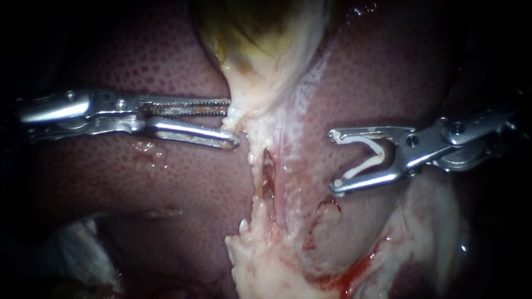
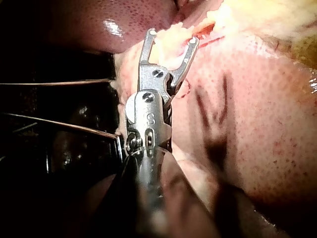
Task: Grabbing gallbladder
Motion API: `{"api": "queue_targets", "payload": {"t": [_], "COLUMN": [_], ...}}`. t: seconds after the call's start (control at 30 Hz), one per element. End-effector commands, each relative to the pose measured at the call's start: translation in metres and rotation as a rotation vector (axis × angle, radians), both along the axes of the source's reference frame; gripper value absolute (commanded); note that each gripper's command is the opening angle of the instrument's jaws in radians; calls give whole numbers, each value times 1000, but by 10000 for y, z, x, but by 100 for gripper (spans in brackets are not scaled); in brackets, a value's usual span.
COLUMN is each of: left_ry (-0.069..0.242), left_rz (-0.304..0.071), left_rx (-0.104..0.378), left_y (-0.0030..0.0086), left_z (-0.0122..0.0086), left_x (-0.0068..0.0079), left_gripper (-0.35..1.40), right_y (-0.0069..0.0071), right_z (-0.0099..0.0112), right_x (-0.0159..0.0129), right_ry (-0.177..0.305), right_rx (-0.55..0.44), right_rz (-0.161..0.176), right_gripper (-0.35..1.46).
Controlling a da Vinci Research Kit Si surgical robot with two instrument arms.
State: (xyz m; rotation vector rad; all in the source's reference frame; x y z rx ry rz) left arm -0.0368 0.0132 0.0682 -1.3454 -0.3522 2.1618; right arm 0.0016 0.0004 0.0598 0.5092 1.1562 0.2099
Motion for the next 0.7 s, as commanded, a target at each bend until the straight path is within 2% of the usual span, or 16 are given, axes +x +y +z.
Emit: {"api": "queue_targets", "payload": {"t": [0.03,0.17,0.47,0.57,0.7], "left_ry": [5,23,33,33,36], "left_rz": [4,18,32,32,29], "left_rx": [2,9,19,26,29], "left_y": [0,-1,0,-1,-1], "left_z": [0,4,-1,-6,-23], "left_x": [1,4,12,18,32], "left_gripper": [-5,-35,-35,-35,-35], "right_y": [0,0,0,0,0], "right_z": [0,0,0,0,0], "right_x": [0,0,0,0,0], "right_ry": [0,0,0,0,0], "right_rx": [0,0,0,0,0], "right_rz": [0,0,0,0,0], "right_gripper": [59,59,59,59,59]}}
